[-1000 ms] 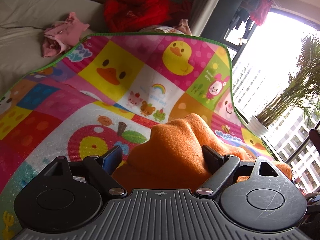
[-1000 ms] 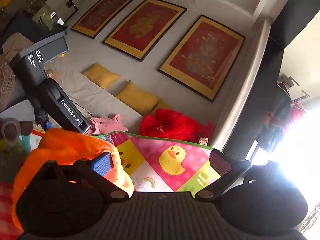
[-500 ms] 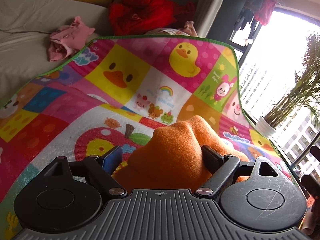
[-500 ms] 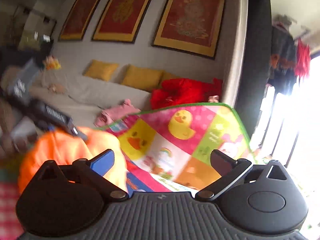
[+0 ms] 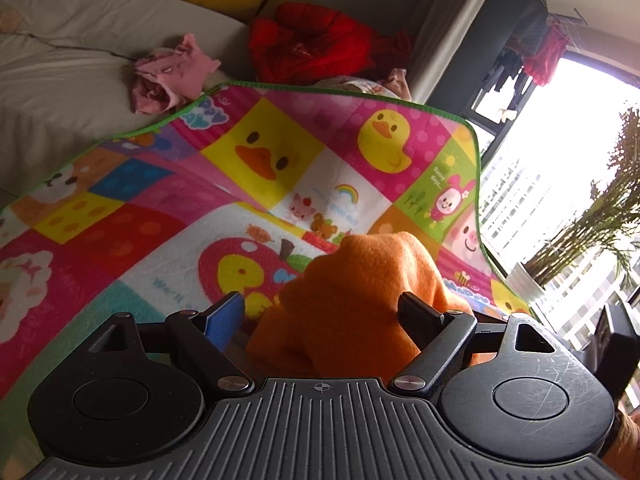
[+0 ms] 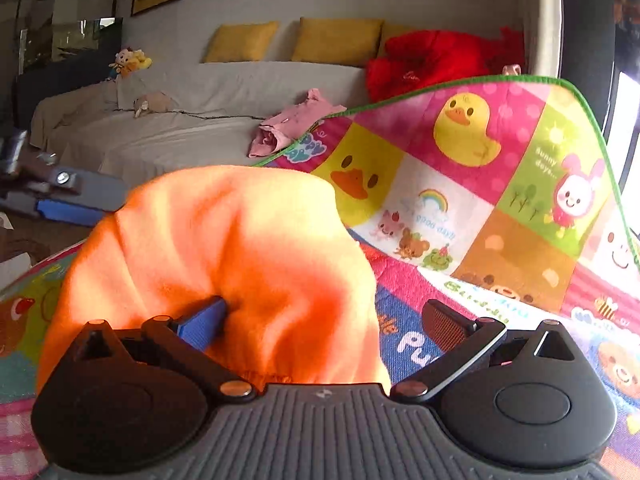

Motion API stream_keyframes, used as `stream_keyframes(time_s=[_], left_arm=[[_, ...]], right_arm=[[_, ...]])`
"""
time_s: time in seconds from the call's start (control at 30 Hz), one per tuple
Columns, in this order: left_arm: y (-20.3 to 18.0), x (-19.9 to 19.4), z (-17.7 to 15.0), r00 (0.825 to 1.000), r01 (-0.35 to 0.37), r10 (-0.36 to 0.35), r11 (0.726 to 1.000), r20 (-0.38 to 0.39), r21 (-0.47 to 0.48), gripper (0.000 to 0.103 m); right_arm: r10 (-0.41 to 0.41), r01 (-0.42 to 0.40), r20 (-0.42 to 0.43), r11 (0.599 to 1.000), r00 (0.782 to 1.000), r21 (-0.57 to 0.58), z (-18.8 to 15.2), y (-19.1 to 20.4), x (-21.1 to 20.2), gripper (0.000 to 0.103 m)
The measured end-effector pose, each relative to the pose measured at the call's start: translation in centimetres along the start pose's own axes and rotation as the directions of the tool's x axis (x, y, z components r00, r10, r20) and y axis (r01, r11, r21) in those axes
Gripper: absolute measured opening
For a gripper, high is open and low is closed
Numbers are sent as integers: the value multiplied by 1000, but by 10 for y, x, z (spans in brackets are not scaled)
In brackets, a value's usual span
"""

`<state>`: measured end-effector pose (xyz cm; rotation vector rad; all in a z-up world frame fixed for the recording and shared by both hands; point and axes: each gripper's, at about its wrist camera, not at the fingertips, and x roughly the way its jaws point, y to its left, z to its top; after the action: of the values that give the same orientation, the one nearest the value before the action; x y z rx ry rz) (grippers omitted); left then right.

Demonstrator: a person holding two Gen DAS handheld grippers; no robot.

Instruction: Fold clothes

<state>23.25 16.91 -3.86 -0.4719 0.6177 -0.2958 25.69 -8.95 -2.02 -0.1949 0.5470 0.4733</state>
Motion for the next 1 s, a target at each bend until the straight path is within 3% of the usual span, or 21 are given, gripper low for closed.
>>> stream_keyframes(time_s=[0.1,0.2,0.33,0.4,0.53,0.73,0.9,1.0], left_arm=[[7,6,-17,996,31,-34,998,-77,-49,80],[7,16,-23,995,15,-17,1000,-101,-28,73],[6,14,-16,998,-17,18,1000,-67,14,65],[5,14,-14,997,-46,48,998,-56,37,65],[2,14,-15,997,-60,63,997,-46,58,65],[1,18,-18,996,-70,73,995,-41,73,66],[3,19,-22,997,-65,68,996,-46,68,66],[3,19,-23,997,-65,68,995,-45,75,66]], right_arm=[[107,-100,-57,988,993,121,-4,-16,5,103],[244,-200,-113,931,963,305,-11,-29,8,102],[377,-332,-86,885,922,326,-13,-17,-8,96],[369,-333,-87,900,925,280,-10,-11,-15,96],[278,-256,-94,946,956,199,-6,-16,-23,96],[230,-240,67,947,971,213,20,-49,-52,103],[232,-246,83,882,969,402,49,-68,-6,103],[257,-224,4,831,966,509,51,-65,38,103]])
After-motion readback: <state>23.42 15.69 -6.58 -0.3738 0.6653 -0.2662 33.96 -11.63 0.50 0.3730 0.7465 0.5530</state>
